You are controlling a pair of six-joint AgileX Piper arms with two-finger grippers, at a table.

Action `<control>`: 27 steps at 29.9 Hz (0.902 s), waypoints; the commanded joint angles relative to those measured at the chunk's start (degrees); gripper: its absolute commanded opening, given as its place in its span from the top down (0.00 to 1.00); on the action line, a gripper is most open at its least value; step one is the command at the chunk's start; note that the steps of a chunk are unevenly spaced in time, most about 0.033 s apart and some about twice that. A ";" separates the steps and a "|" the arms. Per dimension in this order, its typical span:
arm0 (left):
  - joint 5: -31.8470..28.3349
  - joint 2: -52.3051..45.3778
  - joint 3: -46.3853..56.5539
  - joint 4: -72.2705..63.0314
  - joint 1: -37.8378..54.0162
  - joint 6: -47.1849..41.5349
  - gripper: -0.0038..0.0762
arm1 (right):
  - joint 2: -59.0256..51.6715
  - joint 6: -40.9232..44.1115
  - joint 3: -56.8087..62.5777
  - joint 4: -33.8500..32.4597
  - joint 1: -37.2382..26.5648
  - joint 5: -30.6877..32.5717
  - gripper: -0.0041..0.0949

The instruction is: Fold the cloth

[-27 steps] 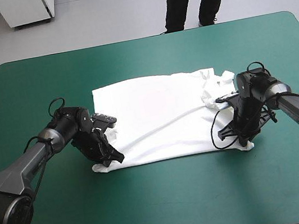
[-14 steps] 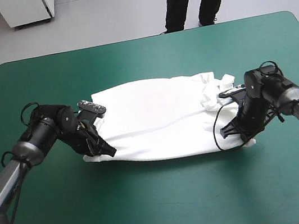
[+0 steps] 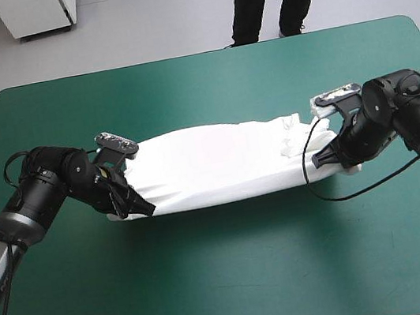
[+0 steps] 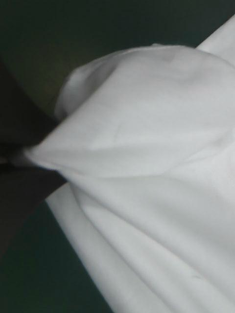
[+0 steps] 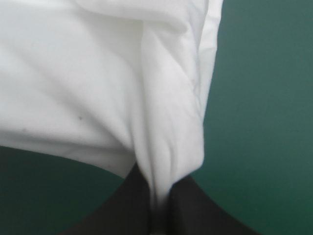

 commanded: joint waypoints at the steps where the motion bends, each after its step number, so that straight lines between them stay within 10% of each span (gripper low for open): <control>1: -6.35 -2.11 -1.84 1.56 -0.12 -0.94 0.98 | -0.75 0.37 -5.79 -2.05 -0.05 -1.36 0.98; 10: -16.99 1.13 -4.66 9.47 -0.04 -4.25 0.98 | 7.52 1.64 -14.26 -3.92 -0.05 -5.11 0.98; 27: -18.58 23.83 -18.96 11.35 -0.04 -5.41 0.98 | 26.91 2.09 -26.88 -3.80 -0.05 -10.90 0.98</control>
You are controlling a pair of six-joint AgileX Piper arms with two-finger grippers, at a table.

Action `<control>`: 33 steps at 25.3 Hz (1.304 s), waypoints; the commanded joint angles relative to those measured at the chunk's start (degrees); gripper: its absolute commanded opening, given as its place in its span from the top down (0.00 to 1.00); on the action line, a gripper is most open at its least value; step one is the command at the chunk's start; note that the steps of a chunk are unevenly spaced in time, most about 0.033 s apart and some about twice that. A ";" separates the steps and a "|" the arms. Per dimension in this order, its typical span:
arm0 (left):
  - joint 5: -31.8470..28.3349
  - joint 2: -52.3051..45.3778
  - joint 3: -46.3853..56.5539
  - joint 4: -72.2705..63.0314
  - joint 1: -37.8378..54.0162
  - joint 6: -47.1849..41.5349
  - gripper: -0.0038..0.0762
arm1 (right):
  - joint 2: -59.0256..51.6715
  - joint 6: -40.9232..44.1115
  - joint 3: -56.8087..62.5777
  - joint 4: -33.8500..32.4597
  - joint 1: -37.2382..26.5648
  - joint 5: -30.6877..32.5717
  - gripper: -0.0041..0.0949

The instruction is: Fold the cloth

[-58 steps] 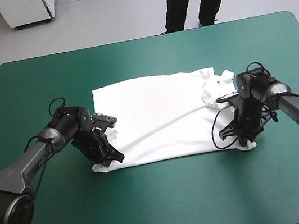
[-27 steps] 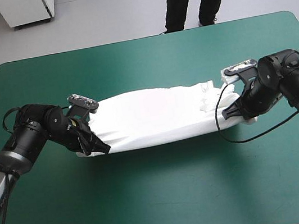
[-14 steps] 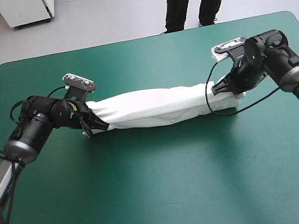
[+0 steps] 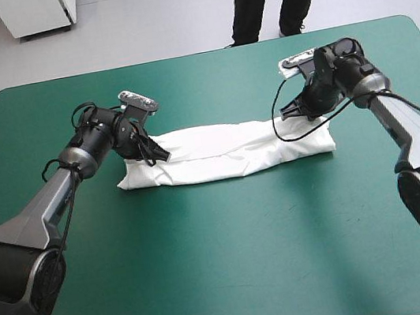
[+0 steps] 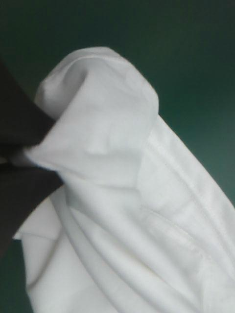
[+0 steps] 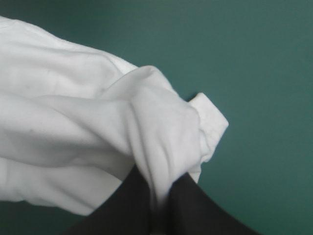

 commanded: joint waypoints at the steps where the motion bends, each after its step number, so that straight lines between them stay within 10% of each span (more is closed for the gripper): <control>1: -2.14 -0.36 -2.05 0.36 -0.04 -0.54 0.98 | 0.10 -0.02 -2.67 -0.61 -0.10 -1.86 0.98; 11: -1.19 1.50 -3.54 1.00 1.14 -2.16 0.98 | 1.85 -1.26 -2.92 -0.82 -0.24 -3.66 0.95; 16: 4.19 1.01 -9.39 -0.15 2.86 -1.61 0.94 | 1.77 -2.59 -5.61 2.05 -1.78 0.12 0.72; 23: 8.98 -3.88 -14.59 0.08 3.34 -1.33 0.63 | -4.09 -2.59 -8.33 2.05 -3.09 2.57 0.36; 33: 19.98 -10.41 -14.59 -34.82 2.37 8.32 0.59 | -26.64 -2.74 2.69 -1.27 -3.09 6.68 0.36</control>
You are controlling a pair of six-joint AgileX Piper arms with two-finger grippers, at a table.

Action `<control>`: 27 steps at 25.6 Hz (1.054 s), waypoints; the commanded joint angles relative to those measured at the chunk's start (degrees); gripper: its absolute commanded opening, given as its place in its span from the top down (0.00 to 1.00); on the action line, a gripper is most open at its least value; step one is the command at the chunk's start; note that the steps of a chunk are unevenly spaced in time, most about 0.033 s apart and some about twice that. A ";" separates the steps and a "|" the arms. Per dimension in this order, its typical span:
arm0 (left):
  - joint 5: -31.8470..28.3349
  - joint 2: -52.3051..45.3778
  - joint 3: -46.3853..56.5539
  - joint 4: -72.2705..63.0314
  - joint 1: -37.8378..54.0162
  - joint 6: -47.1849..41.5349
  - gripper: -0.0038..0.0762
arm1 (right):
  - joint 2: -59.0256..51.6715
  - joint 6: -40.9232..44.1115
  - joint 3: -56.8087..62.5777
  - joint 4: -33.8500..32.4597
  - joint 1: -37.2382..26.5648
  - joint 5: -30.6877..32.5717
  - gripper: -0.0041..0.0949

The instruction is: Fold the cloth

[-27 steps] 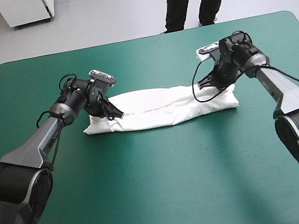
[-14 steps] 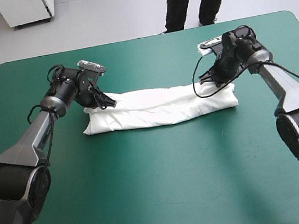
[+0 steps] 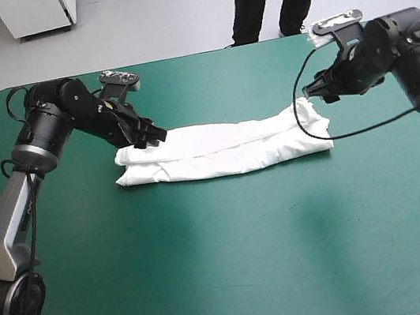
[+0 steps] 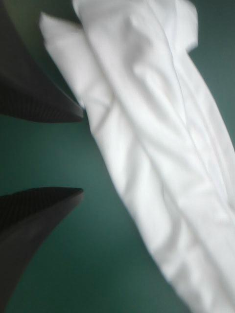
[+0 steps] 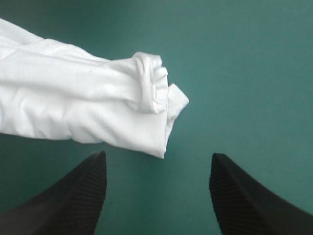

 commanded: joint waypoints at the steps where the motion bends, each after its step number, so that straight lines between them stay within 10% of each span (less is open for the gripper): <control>1: -2.10 -3.21 -1.75 -14.09 -1.99 4.38 0.65 | -11.07 -0.12 7.03 -5.05 -0.40 -2.39 0.36; 4: -5.19 -2.36 -1.65 -14.11 -5.03 7.66 0.98 | -18.59 2.69 16.87 -9.97 -0.40 -4.48 0.36; 27: -7.52 23.16 -18.09 -18.66 -7.07 8.84 0.98 | -4.32 -0.12 12.00 -4.72 -0.40 -10.64 0.41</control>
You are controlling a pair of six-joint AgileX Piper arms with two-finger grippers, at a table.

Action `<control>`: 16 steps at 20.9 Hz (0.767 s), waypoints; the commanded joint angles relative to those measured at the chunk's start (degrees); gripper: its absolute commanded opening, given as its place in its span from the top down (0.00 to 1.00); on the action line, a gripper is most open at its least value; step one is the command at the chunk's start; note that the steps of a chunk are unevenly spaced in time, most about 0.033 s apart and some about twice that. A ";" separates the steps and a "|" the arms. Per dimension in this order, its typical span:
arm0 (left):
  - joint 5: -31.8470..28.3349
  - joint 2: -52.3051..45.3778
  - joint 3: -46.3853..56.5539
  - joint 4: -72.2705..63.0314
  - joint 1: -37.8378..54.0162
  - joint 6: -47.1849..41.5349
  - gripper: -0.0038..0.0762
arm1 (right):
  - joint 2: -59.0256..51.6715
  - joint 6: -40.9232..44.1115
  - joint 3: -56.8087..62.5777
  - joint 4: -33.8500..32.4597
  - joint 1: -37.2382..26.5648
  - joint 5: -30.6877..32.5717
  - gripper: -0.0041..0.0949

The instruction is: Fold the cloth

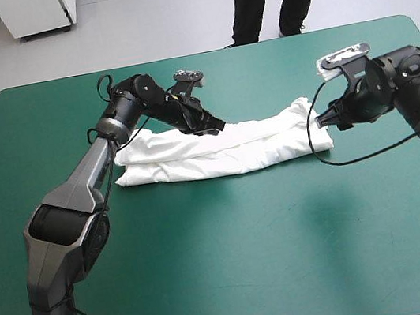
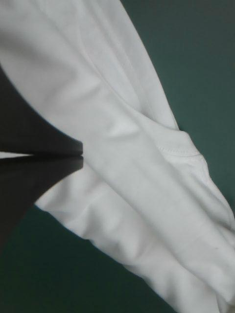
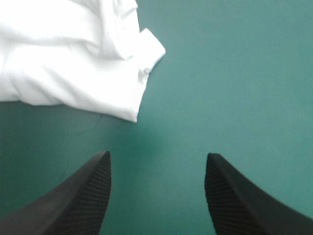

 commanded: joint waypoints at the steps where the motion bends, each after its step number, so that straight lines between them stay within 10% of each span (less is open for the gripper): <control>1: -0.24 -1.52 -2.60 -3.12 -1.25 -0.13 0.98 | 1.43 -1.40 -6.36 1.21 -0.35 -2.36 0.41; 16: 0.09 5.14 -2.75 -0.81 -3.56 -1.31 0.98 | 15.12 -9.47 -11.97 23.93 -11.34 0.37 0.30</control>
